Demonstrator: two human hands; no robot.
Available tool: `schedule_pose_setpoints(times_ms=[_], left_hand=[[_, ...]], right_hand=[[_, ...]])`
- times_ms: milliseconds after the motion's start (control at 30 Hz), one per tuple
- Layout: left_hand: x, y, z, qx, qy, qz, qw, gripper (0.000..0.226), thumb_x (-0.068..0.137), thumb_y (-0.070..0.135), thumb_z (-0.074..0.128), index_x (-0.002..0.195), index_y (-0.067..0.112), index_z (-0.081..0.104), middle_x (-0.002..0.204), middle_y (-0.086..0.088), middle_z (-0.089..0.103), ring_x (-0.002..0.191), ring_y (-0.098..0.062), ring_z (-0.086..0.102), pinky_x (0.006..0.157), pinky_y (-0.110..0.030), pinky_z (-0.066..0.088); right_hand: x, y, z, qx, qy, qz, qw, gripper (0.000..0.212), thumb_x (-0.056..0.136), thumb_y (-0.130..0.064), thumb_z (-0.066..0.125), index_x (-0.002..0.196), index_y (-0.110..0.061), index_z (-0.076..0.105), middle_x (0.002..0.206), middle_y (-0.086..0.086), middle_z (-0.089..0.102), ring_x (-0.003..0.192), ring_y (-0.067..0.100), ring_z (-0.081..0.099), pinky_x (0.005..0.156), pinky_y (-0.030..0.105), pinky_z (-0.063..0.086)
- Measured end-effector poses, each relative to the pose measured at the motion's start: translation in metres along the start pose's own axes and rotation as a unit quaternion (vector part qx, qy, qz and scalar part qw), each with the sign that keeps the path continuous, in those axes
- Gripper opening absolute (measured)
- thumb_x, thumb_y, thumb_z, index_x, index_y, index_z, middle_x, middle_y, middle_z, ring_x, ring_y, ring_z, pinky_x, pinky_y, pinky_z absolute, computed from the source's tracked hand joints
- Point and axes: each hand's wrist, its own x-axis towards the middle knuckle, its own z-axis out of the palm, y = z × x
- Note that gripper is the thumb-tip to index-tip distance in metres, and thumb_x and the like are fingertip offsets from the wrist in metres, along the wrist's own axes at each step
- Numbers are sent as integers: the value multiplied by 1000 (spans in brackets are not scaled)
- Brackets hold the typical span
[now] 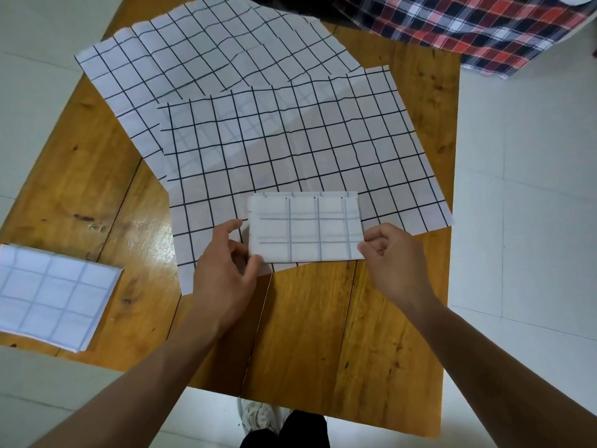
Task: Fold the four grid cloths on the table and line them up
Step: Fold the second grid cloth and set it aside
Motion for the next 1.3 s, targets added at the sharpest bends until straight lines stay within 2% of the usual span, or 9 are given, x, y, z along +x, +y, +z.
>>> schedule_pose_setpoints(times_ms=[67, 233, 433, 700, 833, 967, 1067, 1167, 1300], left_hand=[[2, 0, 2, -5, 4, -5, 1000, 56, 91, 23, 67, 140, 24, 39, 87, 9, 66, 81, -5, 61, 69, -23, 49], [7, 2, 5, -3, 14, -5, 1000, 47, 92, 21, 65, 134, 23, 43, 82, 7, 65, 77, -7, 61, 68, -28, 51], [9, 5, 5, -4, 16, 5, 1000, 43, 94, 23, 63, 132, 24, 44, 80, 6, 65, 76, -8, 61, 70, -34, 53], [13, 7, 6, 32, 15, 5, 999, 44, 93, 26, 65, 133, 25, 45, 79, 10, 62, 77, -7, 59, 76, -41, 55], [15, 6, 9, 108, 4, 58, 992, 28, 97, 27, 58, 125, 29, 51, 70, 12, 60, 80, -15, 57, 87, -43, 47], [17, 1, 12, 229, -6, 141, 963, 24, 94, 17, 60, 117, 24, 64, 83, 4, 56, 87, -23, 53, 80, -41, 42], [19, -6, 12, 241, 13, 166, 956, 23, 92, 14, 64, 113, 20, 71, 86, -1, 54, 84, -23, 52, 74, -38, 40], [20, -6, 12, 245, 19, 175, 953, 23, 95, 22, 55, 111, 22, 71, 87, 0, 53, 85, -21, 50, 75, -37, 38], [23, -4, 13, 252, -1, 153, 955, 27, 93, 45, 54, 104, 26, 69, 93, 2, 55, 91, -20, 51, 82, -41, 42]], right_hand=[[3, 0, 0, -9, -4, -3, 1000, 2, 91, -19, 65, 92, -21, 64, 74, -8, 64, 70, 10, 62, 62, 20, 49], [6, 1, -2, -12, -14, -10, 1000, 7, 94, -20, 61, 87, -18, 60, 74, 2, 62, 69, 17, 59, 58, 19, 42], [8, 0, -2, -40, -23, -11, 999, 9, 96, -22, 57, 88, -20, 58, 73, -3, 60, 67, 12, 56, 56, 20, 39], [14, -3, -4, -61, -14, -4, 998, 9, 95, -19, 60, 85, -17, 60, 70, -5, 59, 64, 8, 55, 60, 24, 46], [16, -4, -3, -82, -3, -16, 996, 12, 93, -17, 61, 81, -17, 59, 65, -5, 57, 61, 10, 54, 63, 32, 54], [14, -4, -1, -118, 16, -24, 993, 15, 92, -22, 64, 84, -20, 52, 70, -4, 56, 63, 11, 55, 60, 34, 54], [11, -4, 0, -177, 38, -78, 980, 12, 90, -20, 66, 92, -21, 54, 90, -5, 54, 79, 13, 55, 67, 34, 54], [12, -3, 3, -224, 44, -171, 959, 18, 87, -15, 69, 104, -20, 64, 117, 0, 55, 110, 17, 50, 90, 35, 48], [15, -14, 13, -208, -38, -258, 943, 39, 93, -22, 63, 131, -18, 58, 147, 2, 45, 141, 20, 32, 114, 39, 29]])
